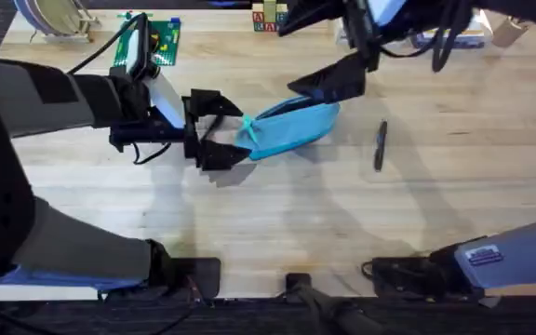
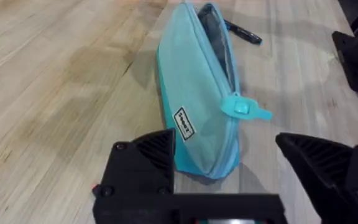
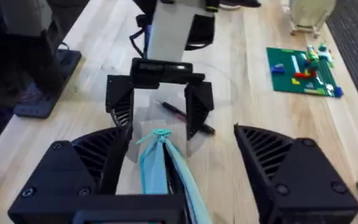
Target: Unzip the bag, pick up the pens from the table one at a time and place them inside, then zip the bag closed.
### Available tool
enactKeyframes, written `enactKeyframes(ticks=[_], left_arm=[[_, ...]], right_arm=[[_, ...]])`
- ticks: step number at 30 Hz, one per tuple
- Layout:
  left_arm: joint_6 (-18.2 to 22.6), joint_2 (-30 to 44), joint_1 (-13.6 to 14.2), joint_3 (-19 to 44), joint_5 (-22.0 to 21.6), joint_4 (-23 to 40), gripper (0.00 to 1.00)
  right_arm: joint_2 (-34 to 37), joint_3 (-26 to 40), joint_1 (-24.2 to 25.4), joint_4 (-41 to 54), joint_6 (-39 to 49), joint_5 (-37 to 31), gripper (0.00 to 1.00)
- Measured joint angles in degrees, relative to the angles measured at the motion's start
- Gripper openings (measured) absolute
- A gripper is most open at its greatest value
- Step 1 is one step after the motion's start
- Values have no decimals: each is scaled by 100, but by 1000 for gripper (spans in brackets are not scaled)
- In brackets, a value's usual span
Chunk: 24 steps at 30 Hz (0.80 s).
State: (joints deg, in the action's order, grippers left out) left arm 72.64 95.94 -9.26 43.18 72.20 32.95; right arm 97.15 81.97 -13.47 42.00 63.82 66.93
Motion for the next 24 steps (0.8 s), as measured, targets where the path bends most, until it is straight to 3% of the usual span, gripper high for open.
enactKeyframes(ticks=[7,11,16,20,24], left_arm=[[2,0,0,82,-11,89,995],[8,0,0,494,-117,512,995],[6,0,0,1376,-676,1782,995],[4,0,0,2194,-1415,3004,995],[7,2,0,2890,-2026,3762,995]], right_arm=[[-226,0,438,9,-390,-16,994],[-343,0,566,176,-430,-267,994],[-681,0,599,548,-486,-946,994],[-1015,0,600,766,-512,-1599,995],[-1331,0,600,882,-512,-2201,995]])
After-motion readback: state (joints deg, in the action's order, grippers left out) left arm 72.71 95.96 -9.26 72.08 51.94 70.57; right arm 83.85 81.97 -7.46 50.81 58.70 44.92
